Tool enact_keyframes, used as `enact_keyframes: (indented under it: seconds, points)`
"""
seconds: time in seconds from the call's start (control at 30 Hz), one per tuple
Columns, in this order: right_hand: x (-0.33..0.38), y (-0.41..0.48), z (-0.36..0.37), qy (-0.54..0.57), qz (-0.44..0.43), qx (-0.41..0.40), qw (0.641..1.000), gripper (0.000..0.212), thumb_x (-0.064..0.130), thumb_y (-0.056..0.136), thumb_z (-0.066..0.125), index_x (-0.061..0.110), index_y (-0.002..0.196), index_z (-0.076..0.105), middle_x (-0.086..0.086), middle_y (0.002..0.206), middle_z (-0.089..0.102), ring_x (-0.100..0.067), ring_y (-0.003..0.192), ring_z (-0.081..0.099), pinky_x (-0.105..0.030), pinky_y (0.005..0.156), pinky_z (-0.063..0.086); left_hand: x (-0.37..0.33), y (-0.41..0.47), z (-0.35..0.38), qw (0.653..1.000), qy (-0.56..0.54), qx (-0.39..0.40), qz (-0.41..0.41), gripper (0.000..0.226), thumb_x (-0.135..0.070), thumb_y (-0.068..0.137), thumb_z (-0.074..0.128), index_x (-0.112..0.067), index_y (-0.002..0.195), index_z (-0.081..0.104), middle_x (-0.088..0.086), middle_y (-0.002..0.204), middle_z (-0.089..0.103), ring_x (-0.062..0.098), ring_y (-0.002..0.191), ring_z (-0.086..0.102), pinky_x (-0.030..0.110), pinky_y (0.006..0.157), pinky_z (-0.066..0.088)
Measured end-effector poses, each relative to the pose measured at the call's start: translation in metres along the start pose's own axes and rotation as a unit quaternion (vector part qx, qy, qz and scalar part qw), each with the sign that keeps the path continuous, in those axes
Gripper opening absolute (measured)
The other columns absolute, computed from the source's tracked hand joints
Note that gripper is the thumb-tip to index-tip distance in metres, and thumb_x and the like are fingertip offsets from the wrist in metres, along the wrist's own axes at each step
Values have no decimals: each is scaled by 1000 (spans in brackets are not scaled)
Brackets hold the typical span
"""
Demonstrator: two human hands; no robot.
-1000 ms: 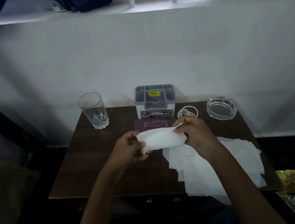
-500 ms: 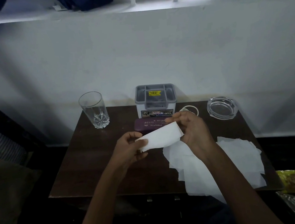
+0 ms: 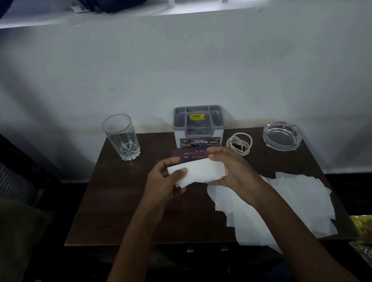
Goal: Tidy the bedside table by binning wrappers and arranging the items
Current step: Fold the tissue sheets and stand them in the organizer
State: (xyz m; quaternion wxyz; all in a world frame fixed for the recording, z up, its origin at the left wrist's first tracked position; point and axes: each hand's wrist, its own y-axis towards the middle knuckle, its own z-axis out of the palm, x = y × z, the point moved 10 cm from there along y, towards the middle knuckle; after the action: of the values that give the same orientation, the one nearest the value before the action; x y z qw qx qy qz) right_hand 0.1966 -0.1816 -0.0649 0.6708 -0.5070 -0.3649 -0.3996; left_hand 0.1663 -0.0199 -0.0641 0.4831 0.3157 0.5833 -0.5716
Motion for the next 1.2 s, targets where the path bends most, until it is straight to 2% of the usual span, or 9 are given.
enact_keyframes:
  seconds: [0.27,0.4,0.5,0.7,0.77,0.83,0.93,1.1,1.2]
  points:
    - [14,-9,-22,-65,-46,-81,993,16,-5,80,60,9,87,65,-3,96,60,-18,87,57,-27,59,53,-8,0,-10,999,10,-38,16,27,-2,81,67,-10,105,62,6,89,67,12,61,59,14,43,47]
    - [31,-5,-49,-25,-78,-165,983,16,-6,82,59,9,87,63,-2,91,59,-17,82,58,-27,61,53,-11,-2,-17,997,-8,-76,24,19,-6,85,62,-16,101,57,3,89,69,9,70,61,19,57,48]
    - [65,13,-76,19,-129,-240,962,18,-8,80,56,8,87,58,-2,84,57,-17,72,57,-22,49,51,-12,-2,-20,996,1,-83,20,15,-11,91,53,-17,104,57,1,94,69,12,80,63,23,64,47]
    - [130,53,-106,-92,-181,-356,912,23,-5,74,59,12,89,58,-11,99,58,-25,81,60,-27,44,52,-12,2,-29,996,10,-83,13,25,-9,97,36,-18,101,58,-1,93,69,13,82,63,26,69,47]
    - [148,62,-99,-202,-197,-362,888,22,-3,72,57,9,90,61,-13,98,62,-31,86,63,-43,63,58,-12,3,-31,996,10,-86,10,23,-9,96,37,-17,103,58,-2,92,69,13,84,63,26,70,47]
    - [160,66,-87,-290,-209,-353,865,25,-1,72,55,8,94,61,-14,102,64,-32,91,62,-46,75,56,-12,2,-32,996,8,-87,10,22,-9,95,39,-17,104,59,-2,92,69,13,83,63,26,70,47]
    - [166,76,-62,-366,-218,-306,851,27,-1,72,57,8,98,60,-12,106,60,-31,97,59,-48,79,54,-12,1,-30,996,10,-89,8,21,-9,95,41,-17,104,59,-1,94,69,13,83,64,27,72,48]
    - [156,98,-38,-404,-203,-241,859,27,-7,71,60,3,96,61,-1,87,46,-33,98,60,-52,78,54,-10,1,-25,997,20,-80,5,21,-11,96,41,-16,105,59,-2,93,69,12,82,63,26,70,47]
    - [146,104,-35,-416,-180,-214,865,30,-5,72,63,0,102,59,-10,97,54,-30,89,59,-47,79,55,-9,2,-24,997,26,-75,2,21,-10,96,40,-17,102,59,-2,92,69,11,81,63,25,69,46]
